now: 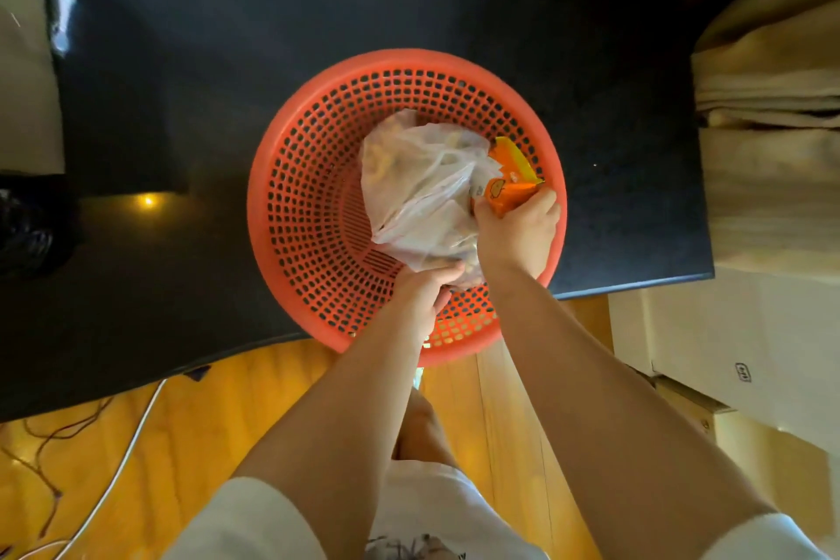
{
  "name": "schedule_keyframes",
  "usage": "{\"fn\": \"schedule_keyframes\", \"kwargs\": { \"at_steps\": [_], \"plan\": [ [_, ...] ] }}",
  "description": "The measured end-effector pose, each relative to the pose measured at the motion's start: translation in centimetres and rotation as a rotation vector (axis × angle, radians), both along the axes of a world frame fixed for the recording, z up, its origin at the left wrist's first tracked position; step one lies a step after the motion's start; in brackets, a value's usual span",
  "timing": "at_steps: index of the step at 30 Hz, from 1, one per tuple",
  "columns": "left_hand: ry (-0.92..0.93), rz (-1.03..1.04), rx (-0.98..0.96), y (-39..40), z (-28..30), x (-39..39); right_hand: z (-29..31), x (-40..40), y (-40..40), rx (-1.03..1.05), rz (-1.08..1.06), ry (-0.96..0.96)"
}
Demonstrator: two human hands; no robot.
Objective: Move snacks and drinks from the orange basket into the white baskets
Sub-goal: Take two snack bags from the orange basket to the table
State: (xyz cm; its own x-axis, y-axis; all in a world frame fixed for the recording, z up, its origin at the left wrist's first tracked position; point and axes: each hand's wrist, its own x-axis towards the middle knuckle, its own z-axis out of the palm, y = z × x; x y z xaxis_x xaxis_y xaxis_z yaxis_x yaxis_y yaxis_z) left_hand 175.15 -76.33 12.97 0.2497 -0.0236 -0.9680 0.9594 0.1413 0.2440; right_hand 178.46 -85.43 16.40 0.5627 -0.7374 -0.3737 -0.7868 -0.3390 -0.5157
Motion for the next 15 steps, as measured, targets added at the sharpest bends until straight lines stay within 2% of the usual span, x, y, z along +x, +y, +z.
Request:
{"fn": "schedule_keyframes", "kwargs": {
  "at_steps": [4, 7, 11, 13, 15],
  "plan": [
    [-0.045, 0.045, -0.023, -0.7, 0.3, -0.4, 0.0, 0.2, 0.1, -0.035, 0.009, 0.012],
    [-0.025, -0.035, 0.046, -0.7, 0.5, -0.5, 0.0, 0.0, 0.0, -0.003, 0.007, -0.024],
    [-0.090, -0.196, 0.198, -0.8, 1.1, 0.1, 0.6, -0.7, -0.4, 0.106, -0.045, -0.132],
    [-0.150, -0.257, 0.286, -0.8, 2.0, 0.0, 1.3, -0.9, -0.7, 0.147, -0.073, -0.171],
    [-0.305, -0.250, 0.245, 0.2, 2.8, -0.3, 2.3, -1.4, -1.0, 0.204, -0.099, -0.205]
  ]
}}
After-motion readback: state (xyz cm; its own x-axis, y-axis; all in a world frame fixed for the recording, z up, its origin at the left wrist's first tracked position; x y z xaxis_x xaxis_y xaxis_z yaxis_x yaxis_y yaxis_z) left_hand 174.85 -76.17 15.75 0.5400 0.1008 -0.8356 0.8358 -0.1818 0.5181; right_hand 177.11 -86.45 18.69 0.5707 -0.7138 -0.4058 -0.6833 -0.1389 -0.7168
